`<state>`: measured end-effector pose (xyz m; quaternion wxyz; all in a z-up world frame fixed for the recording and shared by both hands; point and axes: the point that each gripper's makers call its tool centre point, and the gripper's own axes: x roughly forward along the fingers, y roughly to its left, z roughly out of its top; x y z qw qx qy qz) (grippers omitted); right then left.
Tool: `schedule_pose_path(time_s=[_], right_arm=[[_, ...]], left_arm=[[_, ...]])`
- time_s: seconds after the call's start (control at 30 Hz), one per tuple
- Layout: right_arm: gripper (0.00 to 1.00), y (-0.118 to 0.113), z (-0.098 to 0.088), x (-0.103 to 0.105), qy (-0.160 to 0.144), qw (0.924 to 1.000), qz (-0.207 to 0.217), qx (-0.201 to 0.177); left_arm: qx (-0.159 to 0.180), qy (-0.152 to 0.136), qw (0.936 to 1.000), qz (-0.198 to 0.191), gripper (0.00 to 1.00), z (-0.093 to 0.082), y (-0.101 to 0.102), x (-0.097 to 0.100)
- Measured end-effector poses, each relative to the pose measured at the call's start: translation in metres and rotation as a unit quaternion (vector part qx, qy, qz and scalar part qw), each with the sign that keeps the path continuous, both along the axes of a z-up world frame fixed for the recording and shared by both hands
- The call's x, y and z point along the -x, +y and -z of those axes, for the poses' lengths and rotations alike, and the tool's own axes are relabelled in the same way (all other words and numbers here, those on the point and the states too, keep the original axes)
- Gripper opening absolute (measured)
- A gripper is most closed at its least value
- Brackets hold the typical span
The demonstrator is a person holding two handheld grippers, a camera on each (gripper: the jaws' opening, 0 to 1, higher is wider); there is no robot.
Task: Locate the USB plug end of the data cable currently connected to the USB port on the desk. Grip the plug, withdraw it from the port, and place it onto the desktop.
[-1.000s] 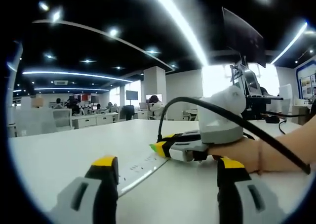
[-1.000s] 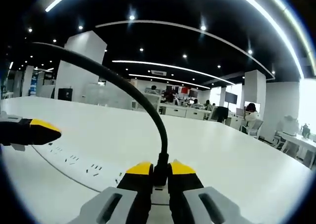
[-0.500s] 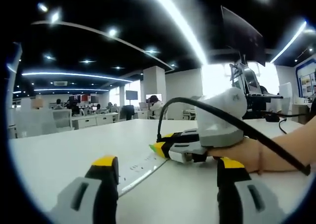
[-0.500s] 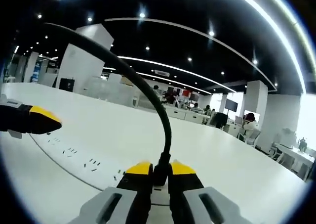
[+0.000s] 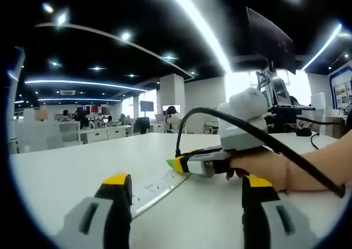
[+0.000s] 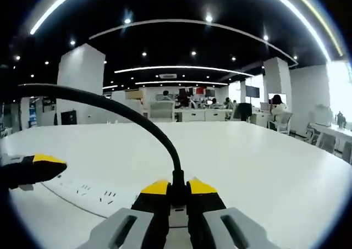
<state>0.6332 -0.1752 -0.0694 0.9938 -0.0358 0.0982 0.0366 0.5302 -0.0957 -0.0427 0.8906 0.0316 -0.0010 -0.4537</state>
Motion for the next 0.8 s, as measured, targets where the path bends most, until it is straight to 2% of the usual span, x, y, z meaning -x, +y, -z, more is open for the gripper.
schedule_pose_path(time_s=[0.07, 0.57, 0.8], right_arm=[[0.12, 0.0003, 0.0001, 0.0006, 0.003, 0.9999, 0.001, -0.015], [0.13, 0.0005, 0.0014, 0.0005, 0.000, 0.9996, 0.002, -0.026], [0.13, -0.0051, 0.0017, 0.0025, 0.006, 0.9977, 0.006, -0.067]], left_arm=[[-0.002, 0.001, 1.0000, 0.000, 0.82, 0.0008, 0.0000, -0.0003], [-0.009, 0.000, 1.0000, 0.000, 0.82, 0.0031, -0.0003, -0.0004], [-0.010, 0.001, 0.9999, 0.001, 0.82, 0.0034, -0.0009, 0.0015]])
